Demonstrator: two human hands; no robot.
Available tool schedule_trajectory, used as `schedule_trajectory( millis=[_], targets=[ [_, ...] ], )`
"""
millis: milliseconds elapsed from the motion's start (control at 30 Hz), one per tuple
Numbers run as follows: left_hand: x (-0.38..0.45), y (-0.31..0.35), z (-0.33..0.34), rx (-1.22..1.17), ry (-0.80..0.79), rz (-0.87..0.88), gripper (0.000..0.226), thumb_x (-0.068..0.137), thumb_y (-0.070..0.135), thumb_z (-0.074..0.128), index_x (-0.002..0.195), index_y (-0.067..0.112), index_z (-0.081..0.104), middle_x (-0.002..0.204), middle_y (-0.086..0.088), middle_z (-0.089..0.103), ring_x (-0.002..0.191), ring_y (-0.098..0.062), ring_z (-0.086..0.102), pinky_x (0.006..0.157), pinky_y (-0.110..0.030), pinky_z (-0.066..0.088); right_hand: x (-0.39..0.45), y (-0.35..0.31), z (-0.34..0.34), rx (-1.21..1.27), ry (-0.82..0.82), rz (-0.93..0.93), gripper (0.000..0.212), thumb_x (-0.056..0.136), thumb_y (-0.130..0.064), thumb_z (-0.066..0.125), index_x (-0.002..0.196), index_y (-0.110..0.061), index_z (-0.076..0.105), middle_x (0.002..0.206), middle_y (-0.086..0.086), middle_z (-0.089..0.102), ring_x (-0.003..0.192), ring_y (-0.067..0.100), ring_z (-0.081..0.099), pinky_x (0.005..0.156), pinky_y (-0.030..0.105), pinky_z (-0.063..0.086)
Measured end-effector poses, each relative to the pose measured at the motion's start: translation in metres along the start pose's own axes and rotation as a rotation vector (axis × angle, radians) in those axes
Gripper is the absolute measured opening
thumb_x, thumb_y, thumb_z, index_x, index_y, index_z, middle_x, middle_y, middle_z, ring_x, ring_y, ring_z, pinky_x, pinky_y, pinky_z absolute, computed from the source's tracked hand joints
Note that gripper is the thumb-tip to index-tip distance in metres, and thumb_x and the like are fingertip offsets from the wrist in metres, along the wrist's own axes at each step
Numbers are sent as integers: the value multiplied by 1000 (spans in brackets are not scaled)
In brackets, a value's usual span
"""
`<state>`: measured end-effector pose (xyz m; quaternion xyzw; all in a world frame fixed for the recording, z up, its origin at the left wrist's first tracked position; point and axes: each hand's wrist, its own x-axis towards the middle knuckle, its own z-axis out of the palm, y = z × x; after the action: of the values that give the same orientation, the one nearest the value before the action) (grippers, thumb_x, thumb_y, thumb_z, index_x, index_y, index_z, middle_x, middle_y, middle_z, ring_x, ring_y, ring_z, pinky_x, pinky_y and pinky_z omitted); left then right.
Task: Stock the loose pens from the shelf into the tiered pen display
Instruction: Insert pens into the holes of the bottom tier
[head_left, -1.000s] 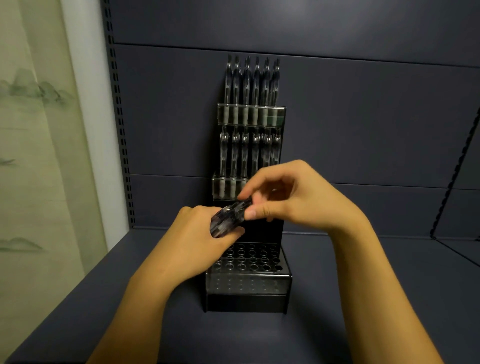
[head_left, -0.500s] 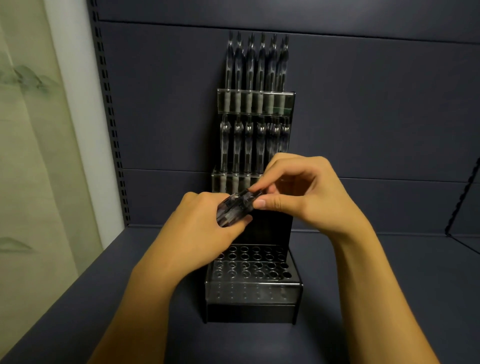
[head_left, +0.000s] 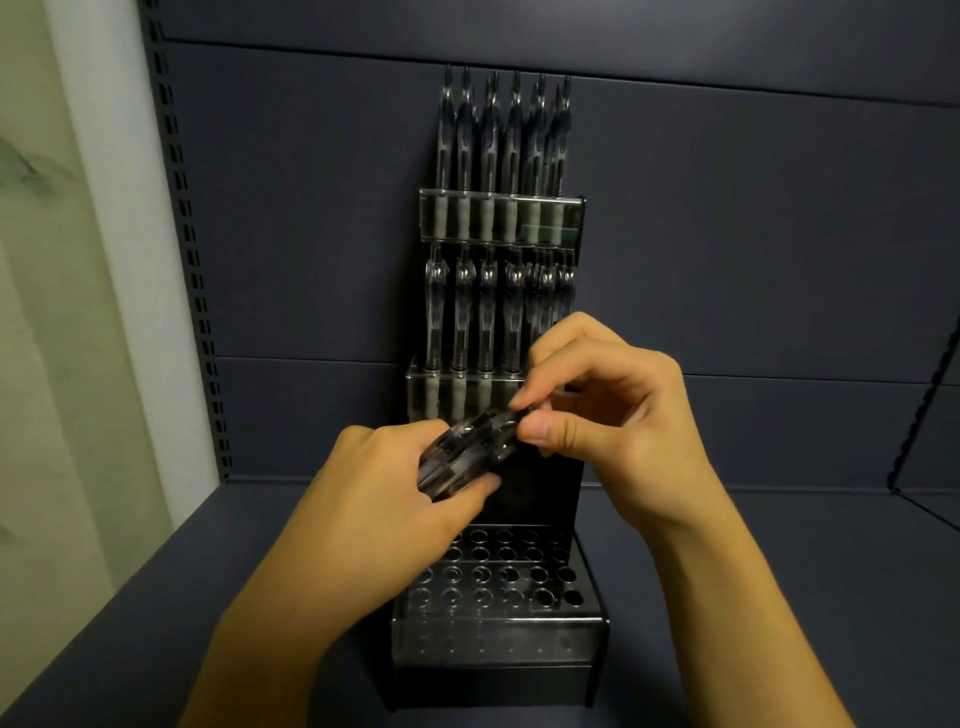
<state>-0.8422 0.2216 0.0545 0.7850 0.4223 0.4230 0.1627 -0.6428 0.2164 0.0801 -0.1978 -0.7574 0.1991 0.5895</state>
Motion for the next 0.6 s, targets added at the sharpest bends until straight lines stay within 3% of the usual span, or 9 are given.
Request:
schedule_trajectory(
  millis=[233, 367, 500, 600],
  targets=[
    [-2, 1, -4, -24, -16, -13, 27, 84, 37, 78, 65, 28, 61, 58, 16, 59, 48, -4, 52, 47, -15, 39, 0, 2, -4, 287, 94, -10, 18, 84, -22, 79, 92, -11, 68, 96, 8, 62, 69, 19, 58, 57, 33, 51],
    [-2, 0, -4, -50, -38, -23, 27, 87, 34, 76, 65, 25, 61, 53, 13, 56, 44, -5, 48, 45, -16, 37, 0, 5, -2, 408, -18, 24, 20, 89, -20, 72, 103, -8, 65, 105, 16, 72, 71, 23, 65, 60, 34, 54],
    [-2, -2, -5, -63, -43, -24, 26, 86, 34, 76, 66, 26, 62, 54, 11, 57, 46, -5, 49, 47, -16, 38, 2, 9, -1, 396, -117, 14, 24, 88, -18, 74, 110, -9, 73, 107, 17, 74, 64, 40, 57, 65, 31, 54],
    [0, -3, -4, -69, -41, -18, 27, 86, 32, 76, 65, 25, 62, 54, 10, 57, 45, -4, 47, 47, -15, 37, 1, 12, -3, 356, -134, 7, 28, 88, -18, 74, 115, -11, 74, 107, 15, 74, 63, 30, 58, 67, 31, 53]
  ],
)
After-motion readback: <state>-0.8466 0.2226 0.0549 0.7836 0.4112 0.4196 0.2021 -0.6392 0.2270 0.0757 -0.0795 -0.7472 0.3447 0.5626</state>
